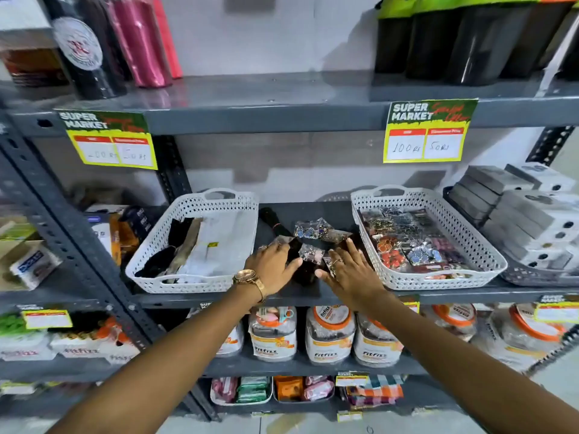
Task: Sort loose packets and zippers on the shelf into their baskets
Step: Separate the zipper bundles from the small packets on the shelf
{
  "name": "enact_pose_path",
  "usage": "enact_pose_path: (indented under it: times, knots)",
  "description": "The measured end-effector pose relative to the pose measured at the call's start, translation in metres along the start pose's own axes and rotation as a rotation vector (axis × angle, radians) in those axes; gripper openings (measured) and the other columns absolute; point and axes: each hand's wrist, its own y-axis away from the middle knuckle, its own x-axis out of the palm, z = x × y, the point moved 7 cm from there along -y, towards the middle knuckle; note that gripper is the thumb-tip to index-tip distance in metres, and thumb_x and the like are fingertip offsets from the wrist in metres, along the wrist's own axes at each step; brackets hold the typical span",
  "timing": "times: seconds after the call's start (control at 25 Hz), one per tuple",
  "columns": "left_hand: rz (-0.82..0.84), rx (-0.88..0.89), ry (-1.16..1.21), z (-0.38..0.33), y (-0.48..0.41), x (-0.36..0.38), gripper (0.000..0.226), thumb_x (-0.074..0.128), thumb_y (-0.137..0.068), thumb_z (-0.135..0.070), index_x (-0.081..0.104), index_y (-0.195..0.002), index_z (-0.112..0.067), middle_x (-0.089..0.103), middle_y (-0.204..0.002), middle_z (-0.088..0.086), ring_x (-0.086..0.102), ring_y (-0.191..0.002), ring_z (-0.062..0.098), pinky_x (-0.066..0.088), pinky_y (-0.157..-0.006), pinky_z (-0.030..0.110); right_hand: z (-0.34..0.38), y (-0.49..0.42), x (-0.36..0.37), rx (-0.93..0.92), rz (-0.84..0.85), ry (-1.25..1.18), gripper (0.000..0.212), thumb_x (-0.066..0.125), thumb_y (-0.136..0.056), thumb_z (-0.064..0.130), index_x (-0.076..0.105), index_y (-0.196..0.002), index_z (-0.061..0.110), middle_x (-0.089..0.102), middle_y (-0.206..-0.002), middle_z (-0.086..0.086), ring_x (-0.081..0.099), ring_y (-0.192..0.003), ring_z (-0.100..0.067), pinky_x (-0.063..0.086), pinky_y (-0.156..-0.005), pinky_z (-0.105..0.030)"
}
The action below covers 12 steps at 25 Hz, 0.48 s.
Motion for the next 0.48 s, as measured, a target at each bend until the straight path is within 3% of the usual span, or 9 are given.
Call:
enact_pose_path:
  times: [0.16, 0.32, 0.48]
  knots:
    - [0.019, -0.038, 0.029, 0.008, -0.043, 0.01, 0.045, 0.039, -0.091, -0.044, 0.051, -0.124, -0.015, 0.055, -0.13, 0.012, 0.053, -0.117, 0.036, 0.051, -0.092, 0.046, -0.014, -0.038, 0.011, 0.175, 0.059, -0.082, 0.066, 0.022, -0.095, 0.051, 0.025, -0.143, 0.006, 0.024, -0.154, -0.013, -0.004, -0.146, -0.033, 0.006, -0.12, -0.047]
    - [0.039, -0.068, 0.04, 0.022, -0.09, 0.019, 0.043, 0.043, -0.091, -0.034, 0.052, -0.121, -0.005, 0.05, -0.129, 0.021, 0.05, -0.115, 0.042, 0.047, -0.094, 0.046, -0.021, -0.066, 0.014, 0.305, 0.043, -0.099, 0.058, 0.026, -0.096, 0.046, 0.038, -0.134, 0.004, 0.036, -0.146, -0.02, 0.014, -0.142, -0.037, 0.018, -0.117, -0.046]
    - [0.167, -0.222, 0.131, 0.044, -0.121, 0.039, 0.05, 0.038, -0.094, -0.036, 0.038, -0.132, -0.003, 0.039, -0.137, 0.026, 0.043, -0.123, 0.045, 0.041, -0.101, 0.047, -0.021, -0.067, 0.012, 0.43, -0.039, -0.047, 0.049, 0.034, -0.094, 0.04, 0.048, -0.123, 0.003, 0.049, -0.13, -0.019, 0.038, -0.123, -0.038, 0.04, -0.098, -0.046]
